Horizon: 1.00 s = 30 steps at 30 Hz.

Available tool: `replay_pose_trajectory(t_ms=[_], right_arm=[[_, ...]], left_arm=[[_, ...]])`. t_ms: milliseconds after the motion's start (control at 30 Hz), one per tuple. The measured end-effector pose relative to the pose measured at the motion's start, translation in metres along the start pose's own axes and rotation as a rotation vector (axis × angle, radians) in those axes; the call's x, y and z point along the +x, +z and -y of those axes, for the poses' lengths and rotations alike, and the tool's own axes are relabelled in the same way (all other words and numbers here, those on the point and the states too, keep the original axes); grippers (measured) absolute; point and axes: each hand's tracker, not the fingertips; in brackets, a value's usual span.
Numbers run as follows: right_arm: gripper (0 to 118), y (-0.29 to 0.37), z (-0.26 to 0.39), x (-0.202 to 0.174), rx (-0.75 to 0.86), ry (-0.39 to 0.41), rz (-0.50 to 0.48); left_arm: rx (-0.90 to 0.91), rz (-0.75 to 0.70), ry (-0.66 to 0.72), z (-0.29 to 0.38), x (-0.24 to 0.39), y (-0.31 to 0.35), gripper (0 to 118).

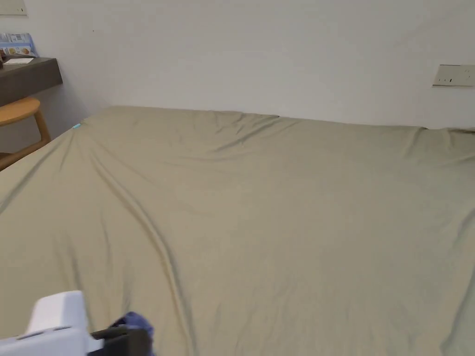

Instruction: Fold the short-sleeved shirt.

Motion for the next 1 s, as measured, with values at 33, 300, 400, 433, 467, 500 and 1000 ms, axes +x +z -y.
replay_pose_trajectory(t_ms=[33,300,400,433,467,500,1000], right_arm=[[2,0.0,0.001,0.002,0.0,-0.008,0.0],[2,0.007,0.017,0.018,-0.018,-0.047,0.005],[2,0.011,0.021,0.029,-0.026,-0.073,0.042],[2,0.012,0.023,0.034,-0.028,-0.077,0.052],[2,0.014,0.024,0.038,-0.03,-0.08,0.064],[2,0.015,0.025,0.041,-0.03,-0.083,0.077],[2,0.011,0.024,0.04,-0.019,-0.113,0.032]], left_arm=[[-0.024,0.051,-0.019,0.002,0.015,-0.013,8],[-0.293,0.177,-0.217,0.056,0.119,-0.14,8],[-0.373,0.122,-0.261,0.081,0.133,-0.18,9],[-0.397,0.095,-0.268,0.087,0.135,-0.189,9],[-0.412,0.082,-0.277,0.092,0.135,-0.193,9],[-0.413,0.091,-0.271,0.093,0.135,-0.192,9],[-0.081,-0.152,-0.205,0.05,0.081,-0.118,2]])
